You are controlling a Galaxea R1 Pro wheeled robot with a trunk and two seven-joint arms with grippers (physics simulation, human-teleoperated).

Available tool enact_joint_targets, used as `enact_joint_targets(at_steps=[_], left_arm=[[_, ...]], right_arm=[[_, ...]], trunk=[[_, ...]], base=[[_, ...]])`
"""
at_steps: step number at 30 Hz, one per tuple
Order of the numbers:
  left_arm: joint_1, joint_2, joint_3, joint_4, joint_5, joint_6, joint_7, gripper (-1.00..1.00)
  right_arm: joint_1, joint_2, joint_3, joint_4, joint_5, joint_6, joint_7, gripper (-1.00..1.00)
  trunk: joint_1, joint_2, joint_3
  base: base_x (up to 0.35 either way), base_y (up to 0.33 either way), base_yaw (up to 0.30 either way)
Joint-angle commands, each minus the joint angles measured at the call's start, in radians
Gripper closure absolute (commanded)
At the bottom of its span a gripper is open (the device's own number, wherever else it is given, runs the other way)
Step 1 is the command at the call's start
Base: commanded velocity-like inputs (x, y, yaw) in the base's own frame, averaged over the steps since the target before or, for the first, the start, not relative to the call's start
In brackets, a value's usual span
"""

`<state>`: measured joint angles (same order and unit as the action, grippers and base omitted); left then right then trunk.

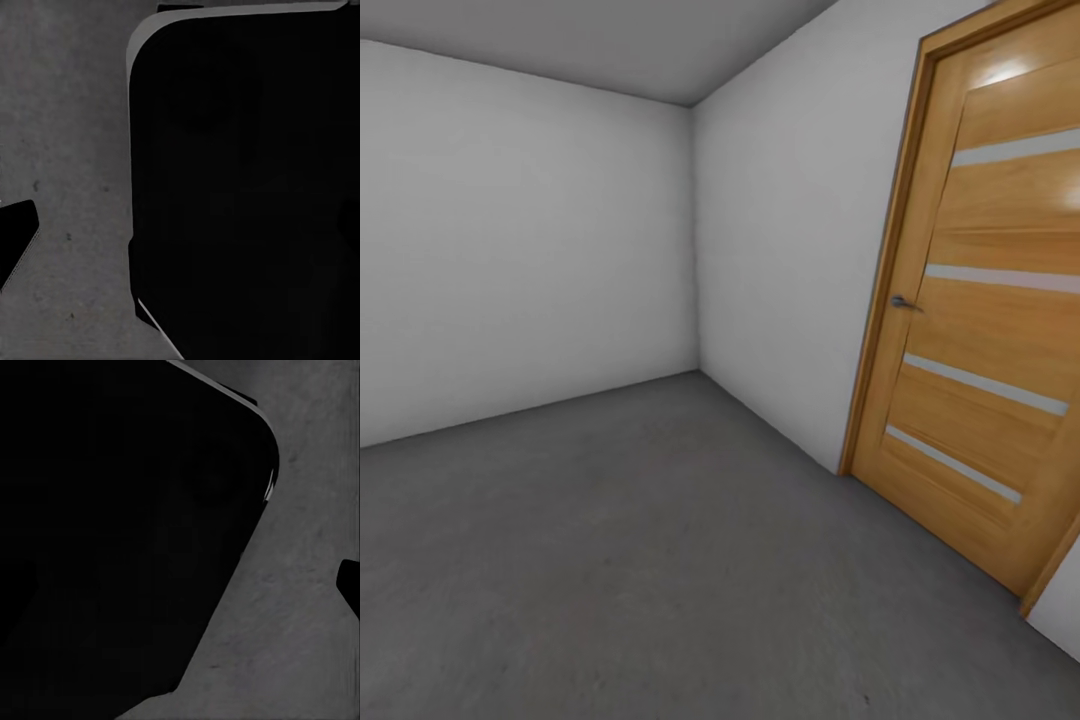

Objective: Move the two storage containers from the living room to the garage. In the garage, place one container on the floor and stack the other container on top of it (either order is fine).

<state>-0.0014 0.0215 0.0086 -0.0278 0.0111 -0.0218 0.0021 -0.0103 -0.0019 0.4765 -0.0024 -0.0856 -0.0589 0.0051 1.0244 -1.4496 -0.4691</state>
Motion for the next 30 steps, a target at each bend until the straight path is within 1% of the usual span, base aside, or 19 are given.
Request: enact_joint_targets(at_steps=[1,12,18,30], left_arm=[[0.0,0.0,0.001,0.0,0.001,-0.002,0.0,-1.0],[0.0,0.0,0.001,0.0,0.001,-0.003,0.0,-1.0],[0.0,0.0,0.001,0.0,0.001,-0.003,0.0,-1.0],[0.0,0.0,0.001,0.0,0.001,-0.003,-0.001,-1.0]], right_arm=[[0.0,0.0,0.008,0.0,-0.009,-0.003,0.0,-1.0],[0.0,0.002,0.008,0.001,-0.011,-0.002,0.0,-1.0],[0.0,0.009,0.008,0.001,-0.011,-0.002,0.0,-1.0],[0.0,0.008,0.007,0.008,-0.011,-0.003,0.0,-1.0]], trunk=[[0.001,0.0,-0.001],[0.001,0.0,-0.001],[0.001,0.0,-0.001],[0.001,0.0,-0.001]], base=[[0.324,0.0,0.0],[0.324,0.0,0.0],[0.324,0.0,0.0],[0.324,0.0,-0.014]])
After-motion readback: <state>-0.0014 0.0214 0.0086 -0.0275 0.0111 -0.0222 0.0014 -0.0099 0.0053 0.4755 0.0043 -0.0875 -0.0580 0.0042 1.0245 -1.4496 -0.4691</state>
